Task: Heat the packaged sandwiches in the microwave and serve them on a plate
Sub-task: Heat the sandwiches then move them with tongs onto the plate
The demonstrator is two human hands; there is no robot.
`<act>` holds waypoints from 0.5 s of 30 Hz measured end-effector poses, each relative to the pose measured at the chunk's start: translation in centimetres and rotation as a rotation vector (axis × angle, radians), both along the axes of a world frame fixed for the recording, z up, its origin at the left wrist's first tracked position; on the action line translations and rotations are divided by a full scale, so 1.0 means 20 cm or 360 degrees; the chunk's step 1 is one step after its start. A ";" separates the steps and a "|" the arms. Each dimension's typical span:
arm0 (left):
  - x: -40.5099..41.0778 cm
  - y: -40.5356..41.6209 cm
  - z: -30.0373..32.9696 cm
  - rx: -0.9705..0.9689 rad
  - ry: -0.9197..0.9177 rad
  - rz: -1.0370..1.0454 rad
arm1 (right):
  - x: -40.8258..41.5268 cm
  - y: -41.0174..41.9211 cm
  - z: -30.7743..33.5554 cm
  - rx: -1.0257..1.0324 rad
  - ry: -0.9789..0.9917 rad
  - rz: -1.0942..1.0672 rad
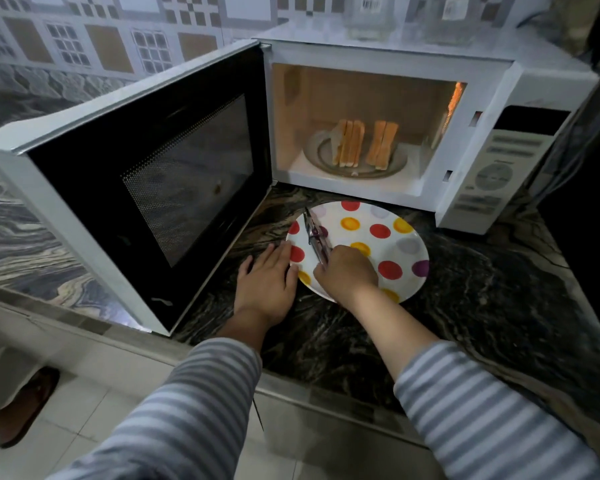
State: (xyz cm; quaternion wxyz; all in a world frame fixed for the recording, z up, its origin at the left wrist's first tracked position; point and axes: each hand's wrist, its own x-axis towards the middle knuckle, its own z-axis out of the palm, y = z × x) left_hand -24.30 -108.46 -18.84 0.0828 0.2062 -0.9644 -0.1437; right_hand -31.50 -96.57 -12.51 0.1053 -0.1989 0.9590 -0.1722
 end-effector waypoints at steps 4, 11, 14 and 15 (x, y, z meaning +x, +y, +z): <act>0.00 0.00 0.00 0.0003 0.0024 0.0004 | -0.03 0.04 0.03 0.0093 -0.0108 -0.0070; 0.00 0.02 0.02 -0.0003 -0.0026 0.0003 | 0.00 0.15 -0.04 -0.0867 -0.0203 -0.0153; 0.00 0.02 0.01 -0.0021 -0.0052 -0.0006 | 0.05 0.17 -0.09 -0.1018 -0.0275 -0.0053; 0.00 0.01 0.01 -0.0023 -0.0063 -0.0008 | 0.07 0.18 -0.10 -0.1062 -0.0309 -0.0051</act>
